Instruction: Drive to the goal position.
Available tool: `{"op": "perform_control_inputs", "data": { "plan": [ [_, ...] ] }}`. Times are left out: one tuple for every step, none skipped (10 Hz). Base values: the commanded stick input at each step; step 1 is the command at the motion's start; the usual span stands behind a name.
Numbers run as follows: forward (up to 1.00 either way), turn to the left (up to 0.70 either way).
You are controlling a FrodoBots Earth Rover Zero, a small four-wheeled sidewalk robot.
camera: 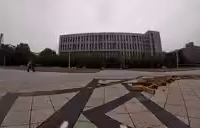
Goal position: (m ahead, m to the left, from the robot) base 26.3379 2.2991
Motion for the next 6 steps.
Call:
{"op": "perform_control_inputs", "data": {
  "plan": [
    [0.7, 0.0],
    [0.7, 0.0],
    [0.7, 0.0],
    [0.7, -0.02],
    [0.7, -0.02],
    [0.7, -0.03]
  ]
}}
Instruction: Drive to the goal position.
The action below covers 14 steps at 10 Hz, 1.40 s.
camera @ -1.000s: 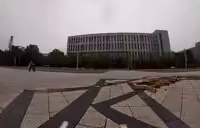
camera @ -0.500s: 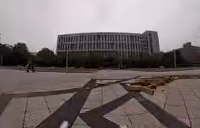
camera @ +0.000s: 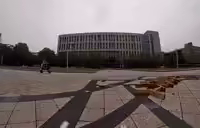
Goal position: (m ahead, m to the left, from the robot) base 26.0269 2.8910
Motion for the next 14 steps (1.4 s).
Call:
{"op": "perform_control_inputs", "data": {
  "plan": [
    [0.7, -0.19],
    [0.7, -0.35],
    [0.7, -0.35],
    [0.7, -0.2],
    [0.7, -0.08],
    [0.7, 0.0],
    [0.7, 0.0],
    [0.7, 0.0],
    [0.7, 0.0],
    [0.7, 0.0],
    [0.7, -0.01],
    [0.7, -0.04],
    [0.7, -0.27],
    [0.7, -0.34]
  ]
}}
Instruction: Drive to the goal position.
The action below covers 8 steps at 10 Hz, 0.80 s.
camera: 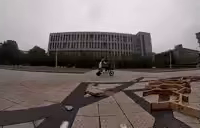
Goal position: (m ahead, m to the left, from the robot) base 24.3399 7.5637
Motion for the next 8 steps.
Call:
{"op": "perform_control_inputs", "data": {
  "plan": [
    [0.7, -0.34],
    [0.7, -0.34],
    [0.7, -0.34],
    [0.7, -0.33],
    [0.7, -0.19],
    [0.7, 0.0],
    [0.7, 0.0],
    [0.7, 0.0]
  ]
}}
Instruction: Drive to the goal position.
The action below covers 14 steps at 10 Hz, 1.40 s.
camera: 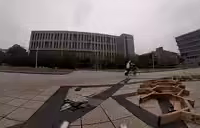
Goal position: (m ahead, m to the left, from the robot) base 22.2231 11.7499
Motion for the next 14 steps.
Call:
{"op": "perform_control_inputs", "data": {
  "plan": [
    [0.7, 0.0],
    [0.7, 0.0],
    [0.7, 0.0],
    [0.7, 0.0],
    [0.7, 0.0],
    [0.7, 0.0],
    [0.7, 0.0],
    [0.7, 0.0],
    [0.7, 0.0],
    [0.7, 0.0],
    [0.7, 0.0],
    [0.7, 0.0],
    [0.7, 0.0],
    [0.7, 0.0]
  ]
}}
